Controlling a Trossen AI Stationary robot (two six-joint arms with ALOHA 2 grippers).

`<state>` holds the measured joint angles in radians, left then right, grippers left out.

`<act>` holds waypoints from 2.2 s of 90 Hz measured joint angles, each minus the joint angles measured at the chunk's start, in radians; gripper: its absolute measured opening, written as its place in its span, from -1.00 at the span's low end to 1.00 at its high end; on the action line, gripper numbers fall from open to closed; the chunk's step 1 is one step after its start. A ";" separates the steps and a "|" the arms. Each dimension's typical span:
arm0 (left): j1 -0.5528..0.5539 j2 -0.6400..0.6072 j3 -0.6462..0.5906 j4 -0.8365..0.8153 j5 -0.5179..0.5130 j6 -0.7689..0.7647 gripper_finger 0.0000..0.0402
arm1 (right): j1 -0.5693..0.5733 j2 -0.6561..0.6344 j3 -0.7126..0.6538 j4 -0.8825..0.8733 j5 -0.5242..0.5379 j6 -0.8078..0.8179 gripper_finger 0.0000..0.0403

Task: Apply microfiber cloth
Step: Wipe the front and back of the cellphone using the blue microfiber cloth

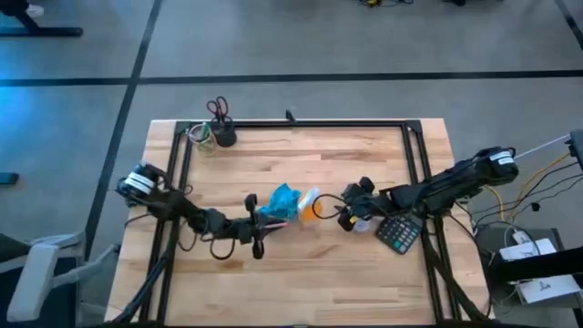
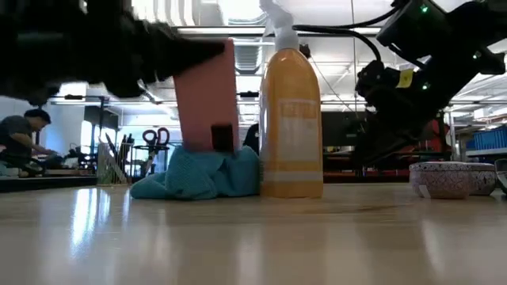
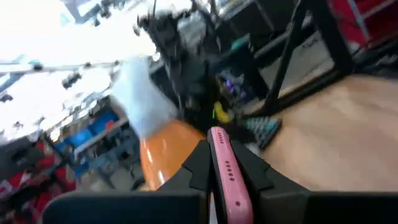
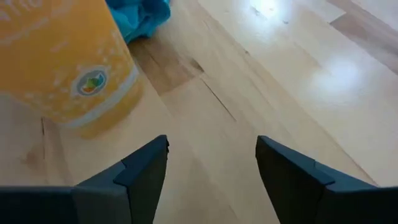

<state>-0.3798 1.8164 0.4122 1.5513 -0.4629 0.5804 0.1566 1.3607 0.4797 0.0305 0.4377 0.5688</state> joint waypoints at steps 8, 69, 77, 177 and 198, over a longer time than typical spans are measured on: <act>0.011 0.031 0.000 0.005 -0.033 -0.020 -0.94 | -0.002 0.000 0.018 0.010 0.003 0.000 0.17; 0.011 0.042 -0.001 -0.007 -0.052 -0.091 -0.94 | -0.002 -0.004 0.195 0.001 0.005 0.000 0.34; 0.011 0.042 -0.001 -0.009 -0.051 -0.091 -0.94 | -0.002 -0.004 0.222 0.005 0.005 0.000 0.36; 0.008 0.042 0.026 -0.060 -0.055 -0.153 -0.94 | -0.002 -0.004 0.406 0.198 0.007 0.312 0.48; 0.007 0.042 0.027 -0.068 -0.055 -0.168 -0.94 | -0.003 -0.003 0.485 0.191 -0.056 0.279 0.42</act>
<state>-0.3729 1.8580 0.4388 1.4830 -0.5175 0.4120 0.1535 1.3577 0.9651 0.2211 0.3816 0.8476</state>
